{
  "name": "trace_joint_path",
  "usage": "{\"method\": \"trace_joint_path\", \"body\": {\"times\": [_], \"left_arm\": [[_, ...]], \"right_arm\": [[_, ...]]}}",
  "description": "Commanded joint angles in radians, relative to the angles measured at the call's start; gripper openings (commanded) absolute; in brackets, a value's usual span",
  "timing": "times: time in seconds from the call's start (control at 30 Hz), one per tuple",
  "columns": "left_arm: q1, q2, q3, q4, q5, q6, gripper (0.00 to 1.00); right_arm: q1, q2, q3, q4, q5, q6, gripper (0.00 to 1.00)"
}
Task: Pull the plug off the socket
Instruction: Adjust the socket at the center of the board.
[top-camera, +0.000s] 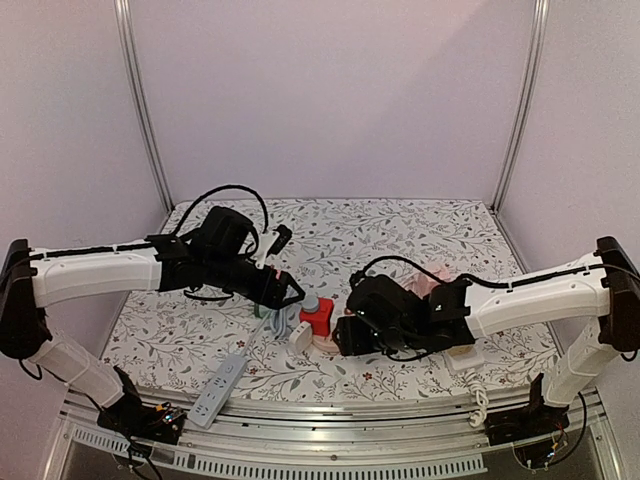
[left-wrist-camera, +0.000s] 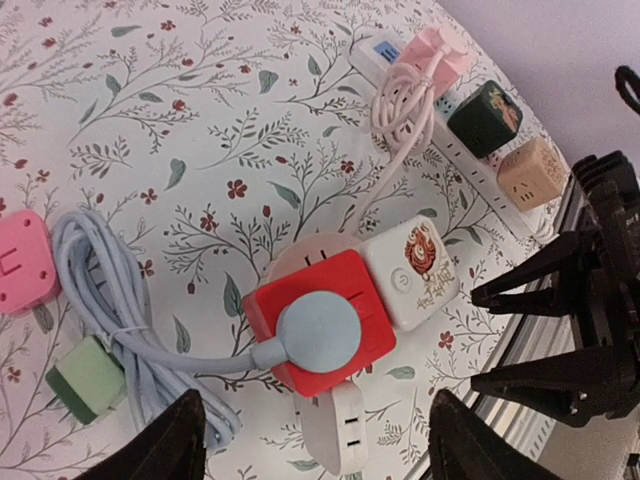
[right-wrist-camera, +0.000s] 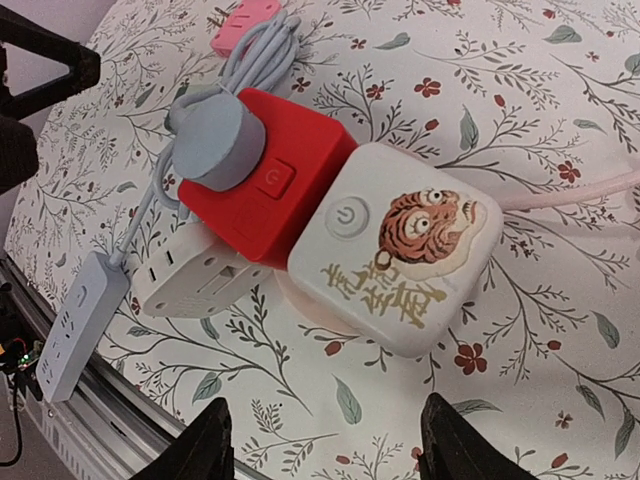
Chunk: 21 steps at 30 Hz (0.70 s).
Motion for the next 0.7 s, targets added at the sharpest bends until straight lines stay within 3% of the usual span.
{"method": "trace_joint_path", "body": {"times": [0.0, 0.33, 0.67], "left_arm": [[0.045, 0.056, 0.034, 0.109, 0.111, 0.032, 0.74], [0.071, 0.192, 0.088, 0.136, 0.198, 0.046, 0.74], [0.075, 0.226, 0.036, 0.163, 0.231, 0.039, 0.74]], "right_arm": [[0.009, 0.042, 0.012, 0.076, -0.042, 0.025, 0.62], [0.009, 0.147, 0.066, 0.109, -0.035, 0.009, 0.58], [-0.054, 0.177, 0.06, 0.107, 0.0, -0.031, 0.58]]}}
